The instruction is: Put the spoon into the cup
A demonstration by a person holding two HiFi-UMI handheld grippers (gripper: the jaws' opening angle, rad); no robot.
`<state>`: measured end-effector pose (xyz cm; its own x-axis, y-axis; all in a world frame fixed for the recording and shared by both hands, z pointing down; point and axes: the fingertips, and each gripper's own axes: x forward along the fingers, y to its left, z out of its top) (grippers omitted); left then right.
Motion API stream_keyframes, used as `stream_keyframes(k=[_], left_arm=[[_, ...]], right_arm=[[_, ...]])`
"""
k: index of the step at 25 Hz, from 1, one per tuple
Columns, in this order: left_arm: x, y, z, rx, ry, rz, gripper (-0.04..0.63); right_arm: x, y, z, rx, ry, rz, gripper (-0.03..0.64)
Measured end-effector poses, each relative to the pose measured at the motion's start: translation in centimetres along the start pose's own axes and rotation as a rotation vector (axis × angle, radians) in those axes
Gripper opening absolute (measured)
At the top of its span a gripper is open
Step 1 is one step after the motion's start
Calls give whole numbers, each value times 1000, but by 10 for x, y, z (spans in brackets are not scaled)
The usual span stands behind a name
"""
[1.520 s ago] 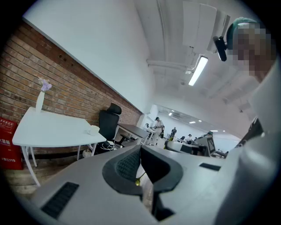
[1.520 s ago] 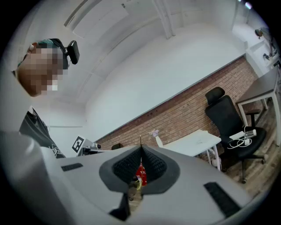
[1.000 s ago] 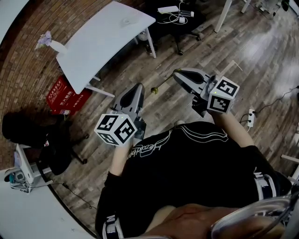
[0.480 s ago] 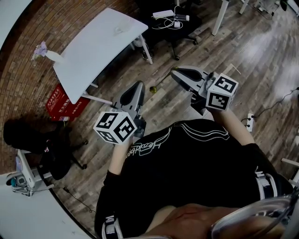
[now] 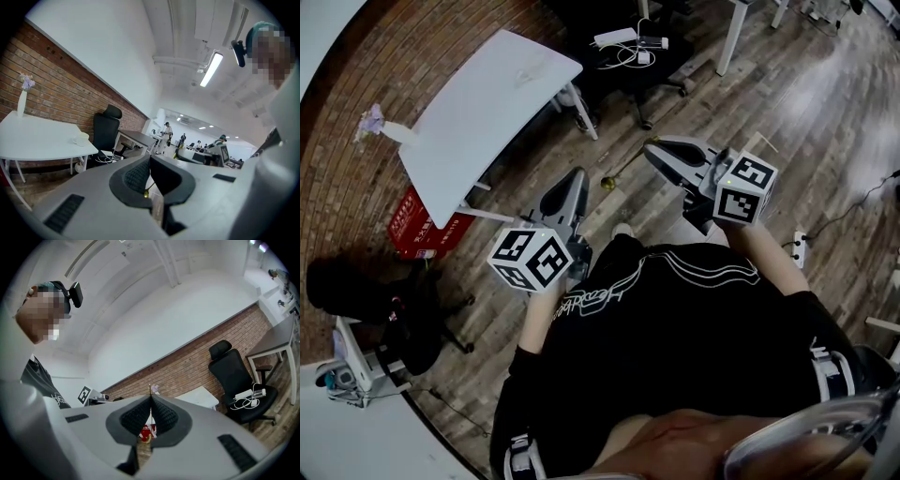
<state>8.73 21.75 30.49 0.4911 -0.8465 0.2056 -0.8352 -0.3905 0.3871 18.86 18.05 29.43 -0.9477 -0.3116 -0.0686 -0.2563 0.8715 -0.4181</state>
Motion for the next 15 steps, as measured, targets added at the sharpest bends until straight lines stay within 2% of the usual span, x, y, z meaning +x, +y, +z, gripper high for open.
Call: stream_keyframes(k=[8, 15], left_arm=[[42, 35, 19, -3, 4, -14, 5], [103, 90, 50, -6, 16, -24, 5]], right_arm=[[27, -40, 7, 11, -10, -11, 0], [68, -109, 31, 23, -15, -41, 0]])
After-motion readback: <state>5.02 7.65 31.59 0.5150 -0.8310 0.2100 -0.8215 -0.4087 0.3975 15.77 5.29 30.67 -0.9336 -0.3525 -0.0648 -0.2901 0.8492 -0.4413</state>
